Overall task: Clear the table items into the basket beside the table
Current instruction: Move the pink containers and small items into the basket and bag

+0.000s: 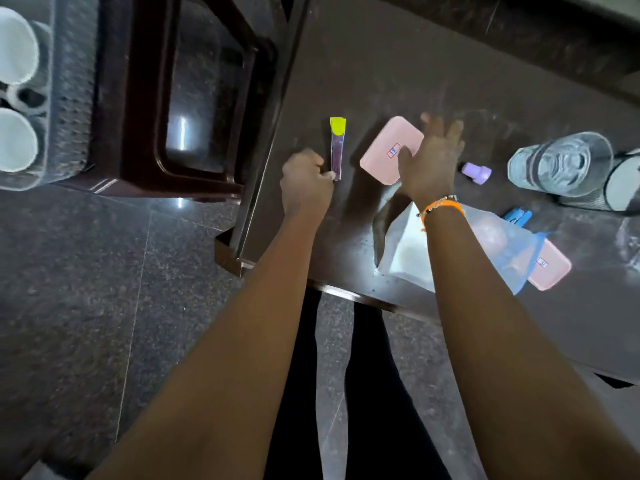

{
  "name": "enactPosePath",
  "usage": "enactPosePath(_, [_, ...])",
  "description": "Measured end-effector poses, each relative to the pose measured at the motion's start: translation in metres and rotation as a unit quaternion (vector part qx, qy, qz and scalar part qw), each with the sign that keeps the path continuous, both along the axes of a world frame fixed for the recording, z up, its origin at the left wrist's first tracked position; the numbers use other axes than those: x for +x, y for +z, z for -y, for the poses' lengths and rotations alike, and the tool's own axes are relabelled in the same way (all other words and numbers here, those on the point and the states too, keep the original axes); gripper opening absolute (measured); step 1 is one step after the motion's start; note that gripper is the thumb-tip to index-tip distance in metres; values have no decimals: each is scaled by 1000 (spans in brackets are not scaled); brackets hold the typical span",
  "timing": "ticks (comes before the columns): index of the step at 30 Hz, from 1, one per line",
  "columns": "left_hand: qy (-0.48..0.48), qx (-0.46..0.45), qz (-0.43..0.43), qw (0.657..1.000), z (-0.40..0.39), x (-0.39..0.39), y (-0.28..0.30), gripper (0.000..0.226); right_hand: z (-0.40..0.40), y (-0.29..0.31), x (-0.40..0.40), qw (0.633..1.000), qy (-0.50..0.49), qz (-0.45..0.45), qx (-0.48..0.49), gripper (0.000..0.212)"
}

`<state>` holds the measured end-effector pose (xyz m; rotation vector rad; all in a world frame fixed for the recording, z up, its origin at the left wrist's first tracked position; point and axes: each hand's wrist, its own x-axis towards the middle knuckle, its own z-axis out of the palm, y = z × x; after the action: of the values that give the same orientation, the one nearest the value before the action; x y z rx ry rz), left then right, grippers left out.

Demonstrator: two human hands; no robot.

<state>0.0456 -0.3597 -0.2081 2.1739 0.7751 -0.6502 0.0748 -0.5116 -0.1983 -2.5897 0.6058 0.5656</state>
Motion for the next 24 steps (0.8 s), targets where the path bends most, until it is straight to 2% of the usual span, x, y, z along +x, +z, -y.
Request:
enactPosePath(3, [-22,24,-13,999,8,12,-8,33,1,-4,5,999,-25,6,28,49])
enactPosePath(7, [-44,38,-21,998,16,18,-19,31,3,-12,5,995,-67,25,68,35])
enactPosePath(12, [-2,30,-8,1000,4,13,-16,18,-2,-3,12,948,-243,46,203,25])
enactPosePath(18, [76,21,73,994,-48,10,29,15,-41,39,23,912,-257,63,312,22])
enactPosePath(24, [164,52,207,963,-140,20,103,16,-127,92,59,865,-213,73,448,19])
